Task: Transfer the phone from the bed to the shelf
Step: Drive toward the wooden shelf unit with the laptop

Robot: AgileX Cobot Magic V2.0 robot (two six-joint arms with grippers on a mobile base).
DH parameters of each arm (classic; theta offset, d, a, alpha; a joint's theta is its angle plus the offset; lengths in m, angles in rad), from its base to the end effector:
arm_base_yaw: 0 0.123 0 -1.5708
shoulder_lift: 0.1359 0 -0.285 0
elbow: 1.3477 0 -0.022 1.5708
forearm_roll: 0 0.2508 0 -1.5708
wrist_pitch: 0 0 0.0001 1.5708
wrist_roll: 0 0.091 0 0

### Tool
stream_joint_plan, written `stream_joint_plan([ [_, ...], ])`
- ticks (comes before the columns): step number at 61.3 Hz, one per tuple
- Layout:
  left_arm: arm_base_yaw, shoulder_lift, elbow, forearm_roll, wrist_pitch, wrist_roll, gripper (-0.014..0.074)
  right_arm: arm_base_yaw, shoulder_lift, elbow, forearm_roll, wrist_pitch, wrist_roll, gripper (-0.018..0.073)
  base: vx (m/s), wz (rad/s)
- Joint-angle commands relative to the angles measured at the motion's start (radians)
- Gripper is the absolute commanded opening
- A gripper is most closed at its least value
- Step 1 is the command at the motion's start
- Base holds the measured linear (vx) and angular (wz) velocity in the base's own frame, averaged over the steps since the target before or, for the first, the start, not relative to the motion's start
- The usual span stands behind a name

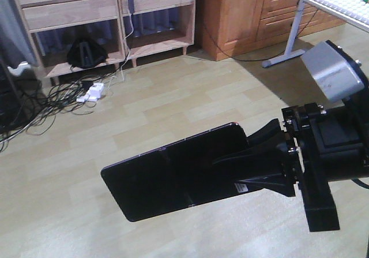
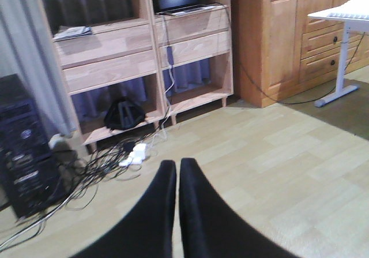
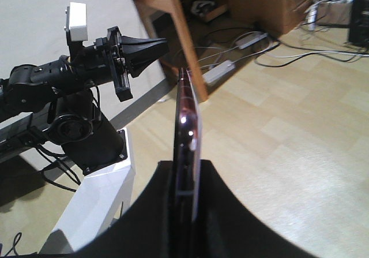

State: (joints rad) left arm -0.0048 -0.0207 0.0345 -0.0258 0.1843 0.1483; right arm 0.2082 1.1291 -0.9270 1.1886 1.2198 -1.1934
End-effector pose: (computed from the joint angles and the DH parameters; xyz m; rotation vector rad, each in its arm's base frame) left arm 0.0558 -0.0007 0.1859 0.1109 1.6787 0.0849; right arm 0.1726 0.1175 0.3526 -1.1218 1.8505 1.1273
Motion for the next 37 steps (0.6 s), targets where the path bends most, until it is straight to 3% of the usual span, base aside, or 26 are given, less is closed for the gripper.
stream_joint_plan([
  [1,-0.007,-0.004,-0.023,-0.009,-0.073,-0.006,0.0001,-0.001,-0.021,-0.029,0.085,0.066,-0.011,-0.0002,0.45,-0.19],
  [37,-0.007,-0.004,-0.023,-0.009,-0.073,-0.006,0.0001,-0.001,-0.021,-0.029,0.085,0.067,-0.011,-0.0002,0.43,-0.17],
])
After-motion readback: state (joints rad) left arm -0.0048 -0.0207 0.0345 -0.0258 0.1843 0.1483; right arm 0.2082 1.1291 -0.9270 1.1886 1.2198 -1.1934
